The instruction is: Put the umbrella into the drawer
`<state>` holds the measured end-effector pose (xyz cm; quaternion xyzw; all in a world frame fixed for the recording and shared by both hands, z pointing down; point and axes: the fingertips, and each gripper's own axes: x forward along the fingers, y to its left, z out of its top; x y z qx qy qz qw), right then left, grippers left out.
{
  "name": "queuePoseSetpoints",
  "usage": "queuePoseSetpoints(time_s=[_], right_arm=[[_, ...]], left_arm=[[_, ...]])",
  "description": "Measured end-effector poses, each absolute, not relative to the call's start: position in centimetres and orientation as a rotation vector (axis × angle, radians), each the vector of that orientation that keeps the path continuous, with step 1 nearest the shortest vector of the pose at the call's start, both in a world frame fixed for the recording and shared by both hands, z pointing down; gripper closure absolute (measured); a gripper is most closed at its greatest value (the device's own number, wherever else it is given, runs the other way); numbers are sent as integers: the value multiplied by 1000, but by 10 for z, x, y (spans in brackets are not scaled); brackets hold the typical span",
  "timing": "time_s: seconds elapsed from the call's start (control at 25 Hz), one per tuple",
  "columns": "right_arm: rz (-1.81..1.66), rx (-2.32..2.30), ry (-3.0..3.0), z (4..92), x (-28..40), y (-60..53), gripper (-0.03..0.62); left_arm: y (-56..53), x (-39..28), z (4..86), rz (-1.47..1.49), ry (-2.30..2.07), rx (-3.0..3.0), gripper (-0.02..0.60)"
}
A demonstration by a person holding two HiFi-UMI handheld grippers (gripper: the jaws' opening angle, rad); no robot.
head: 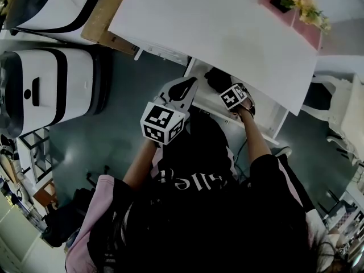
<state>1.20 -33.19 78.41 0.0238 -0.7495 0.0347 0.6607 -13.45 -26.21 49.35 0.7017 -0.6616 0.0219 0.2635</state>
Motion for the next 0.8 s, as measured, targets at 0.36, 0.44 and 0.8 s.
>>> queuePoseSetpoints(time_s=[0.36, 0.44, 0.8], right_arm=[[130, 219, -1837, 712, 24, -331, 304], [166, 263, -1897, 693, 22, -330, 304], [465, 615, -2242, 580, 14, -335, 304]], left_arm=[[-268, -127, 486, 56, -1737, 1963, 565], [-271, -122, 484, 57, -1719, 1987, 565], [-279, -97, 470, 65, -1615, 2108, 565]])
